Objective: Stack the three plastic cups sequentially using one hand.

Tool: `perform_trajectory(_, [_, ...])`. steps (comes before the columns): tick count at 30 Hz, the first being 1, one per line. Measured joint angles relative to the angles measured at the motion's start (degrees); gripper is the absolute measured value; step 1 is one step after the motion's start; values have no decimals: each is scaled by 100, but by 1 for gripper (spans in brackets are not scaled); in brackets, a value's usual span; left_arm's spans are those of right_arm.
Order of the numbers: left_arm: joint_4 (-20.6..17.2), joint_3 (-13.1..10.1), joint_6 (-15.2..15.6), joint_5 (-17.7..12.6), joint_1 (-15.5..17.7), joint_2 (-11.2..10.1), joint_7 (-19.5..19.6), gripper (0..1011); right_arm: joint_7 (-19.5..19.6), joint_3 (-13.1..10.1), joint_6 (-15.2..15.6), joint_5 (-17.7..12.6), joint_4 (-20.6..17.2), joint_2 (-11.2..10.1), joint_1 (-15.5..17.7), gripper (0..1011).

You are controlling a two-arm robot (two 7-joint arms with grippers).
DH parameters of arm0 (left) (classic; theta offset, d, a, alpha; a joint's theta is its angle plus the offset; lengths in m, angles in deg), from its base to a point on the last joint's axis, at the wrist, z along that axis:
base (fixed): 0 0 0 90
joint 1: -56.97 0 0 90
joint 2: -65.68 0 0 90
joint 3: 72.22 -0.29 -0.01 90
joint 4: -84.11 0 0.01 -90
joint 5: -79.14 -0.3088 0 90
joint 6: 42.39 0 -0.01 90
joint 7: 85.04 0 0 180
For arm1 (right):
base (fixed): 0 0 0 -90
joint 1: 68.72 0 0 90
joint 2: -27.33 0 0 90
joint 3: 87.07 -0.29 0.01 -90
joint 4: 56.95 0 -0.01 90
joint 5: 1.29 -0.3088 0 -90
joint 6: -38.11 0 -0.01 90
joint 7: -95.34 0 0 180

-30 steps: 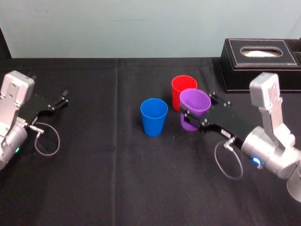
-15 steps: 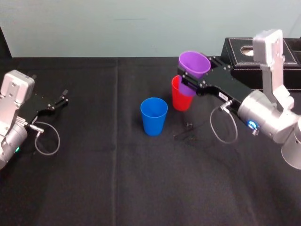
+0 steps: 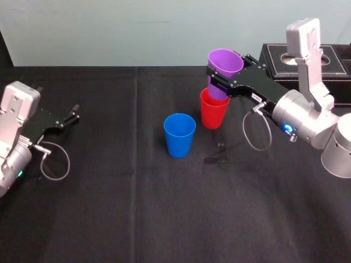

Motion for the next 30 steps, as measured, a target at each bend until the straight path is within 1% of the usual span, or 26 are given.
perform_trajectory(7, [0, 0, 0, 0, 0, 0, 0, 1005, -73, 92, -91, 101, 372, 38, -236, 732])
perform_trajectory(13, [0, 0, 0, 0, 0, 0, 0, 1005, -150, 142, -187, 141, 628, 78, -358, 732])
perform_trajectory(19, [0, 0, 0, 0, 0, 0, 0, 1005, -171, 183, -239, 180, 756, 120, -411, 732])
perform_trajectory(30, [0, 0, 0, 0, 0, 0, 0, 1005, -161, 200, -271, 236, 833, 161, -413, 731])
